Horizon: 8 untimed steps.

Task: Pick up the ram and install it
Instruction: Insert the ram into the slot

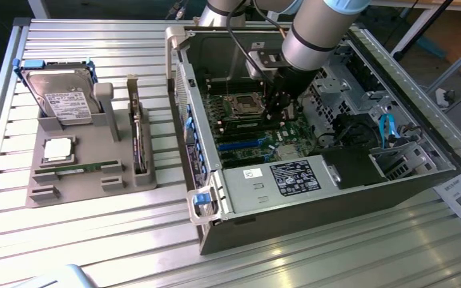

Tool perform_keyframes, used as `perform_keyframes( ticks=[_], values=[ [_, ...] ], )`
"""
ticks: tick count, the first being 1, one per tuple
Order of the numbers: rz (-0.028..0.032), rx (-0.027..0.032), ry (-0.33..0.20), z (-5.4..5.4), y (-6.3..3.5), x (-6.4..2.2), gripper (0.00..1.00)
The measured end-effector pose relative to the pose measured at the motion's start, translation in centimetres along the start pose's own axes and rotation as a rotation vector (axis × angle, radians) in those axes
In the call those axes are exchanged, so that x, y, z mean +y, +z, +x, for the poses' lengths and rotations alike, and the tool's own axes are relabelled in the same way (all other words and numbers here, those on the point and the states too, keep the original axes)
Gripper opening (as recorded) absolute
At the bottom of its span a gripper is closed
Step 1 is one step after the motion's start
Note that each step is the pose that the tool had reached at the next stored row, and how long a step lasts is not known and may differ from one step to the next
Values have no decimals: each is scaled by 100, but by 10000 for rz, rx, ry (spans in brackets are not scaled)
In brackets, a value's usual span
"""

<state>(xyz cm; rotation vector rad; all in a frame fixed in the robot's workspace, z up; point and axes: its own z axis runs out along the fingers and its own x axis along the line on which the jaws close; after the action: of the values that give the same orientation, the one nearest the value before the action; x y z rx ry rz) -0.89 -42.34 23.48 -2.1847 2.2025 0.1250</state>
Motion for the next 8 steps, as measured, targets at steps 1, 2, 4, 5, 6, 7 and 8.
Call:
perform_keyframes(
  ticks=[1, 2, 4, 5, 6, 7, 8],
  values=[
    [1, -2, 0, -2, 2, 0, 12],
    [1, -3, 0, -5, 2, -1, 12],
    [0, 0, 0, -16, 2, -1, 12],
    [0, 0, 0, -20, 2, -1, 12],
    [0, 0, 0, -20, 2, -1, 12],
    [0, -1, 0, -21, 0, -1, 12],
    [0, 1, 0, -22, -7, -1, 12]
  ],
)
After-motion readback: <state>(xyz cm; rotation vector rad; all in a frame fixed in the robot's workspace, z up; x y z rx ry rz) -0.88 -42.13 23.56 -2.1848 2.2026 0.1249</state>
